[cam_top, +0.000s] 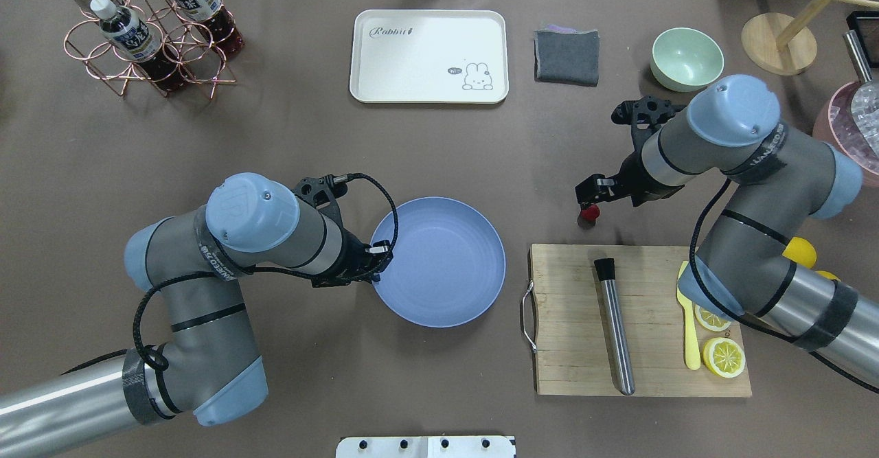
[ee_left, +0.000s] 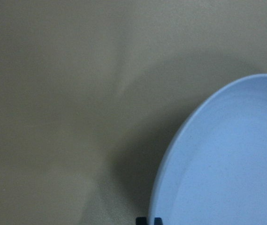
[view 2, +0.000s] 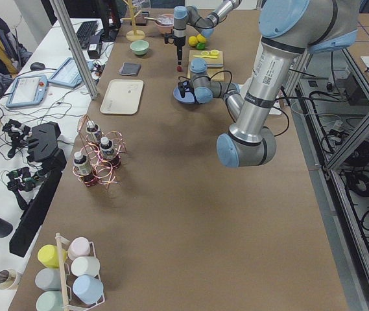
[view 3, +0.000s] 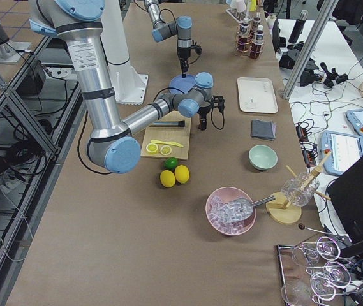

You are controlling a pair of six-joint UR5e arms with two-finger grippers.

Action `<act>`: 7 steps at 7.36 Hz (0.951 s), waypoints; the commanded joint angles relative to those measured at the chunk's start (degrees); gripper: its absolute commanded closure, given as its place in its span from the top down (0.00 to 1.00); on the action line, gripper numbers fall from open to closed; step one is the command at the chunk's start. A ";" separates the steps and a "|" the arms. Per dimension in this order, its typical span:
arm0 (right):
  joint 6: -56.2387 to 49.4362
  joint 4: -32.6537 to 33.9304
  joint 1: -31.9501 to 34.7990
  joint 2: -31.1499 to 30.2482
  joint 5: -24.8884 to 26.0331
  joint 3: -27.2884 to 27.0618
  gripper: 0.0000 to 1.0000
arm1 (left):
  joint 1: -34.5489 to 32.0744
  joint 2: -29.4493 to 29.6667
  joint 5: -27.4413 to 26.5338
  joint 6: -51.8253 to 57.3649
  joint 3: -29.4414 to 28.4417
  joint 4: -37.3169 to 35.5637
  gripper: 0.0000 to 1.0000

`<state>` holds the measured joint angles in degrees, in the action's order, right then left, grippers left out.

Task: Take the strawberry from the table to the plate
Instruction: 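Close the right gripper on the red strawberry and lift it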

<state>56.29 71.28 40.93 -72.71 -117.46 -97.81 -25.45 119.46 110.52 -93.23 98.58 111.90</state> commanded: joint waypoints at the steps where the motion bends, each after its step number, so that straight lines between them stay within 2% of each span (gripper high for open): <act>1: 0.14 0.00 -1.81 0.90 1.36 2.00 0.98 | 0.05 0.07 -0.22 -0.46 0.21 -0.01 0.97; 3: 0.92 0.00 -2.25 0.90 1.36 2.45 0.72 | -0.21 0.07 -0.22 -2.39 0.73 -0.02 0.97; 5: 0.93 0.09 -2.34 1.25 1.27 2.45 0.38 | -0.30 -0.19 -0.30 -2.83 1.09 -0.01 0.97; 6: 0.84 0.61 -2.08 1.86 1.18 2.45 0.01 | -0.21 -0.37 -1.00 -2.83 1.35 -0.01 0.97; 7: 0.14 0.70 -1.12 1.95 0.57 2.45 0.00 | -0.21 -0.46 -1.01 -2.83 1.35 -0.01 0.97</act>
<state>57.02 71.73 38.96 -71.07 -116.36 -95.37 -25.69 119.16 109.76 -96.03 99.81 111.88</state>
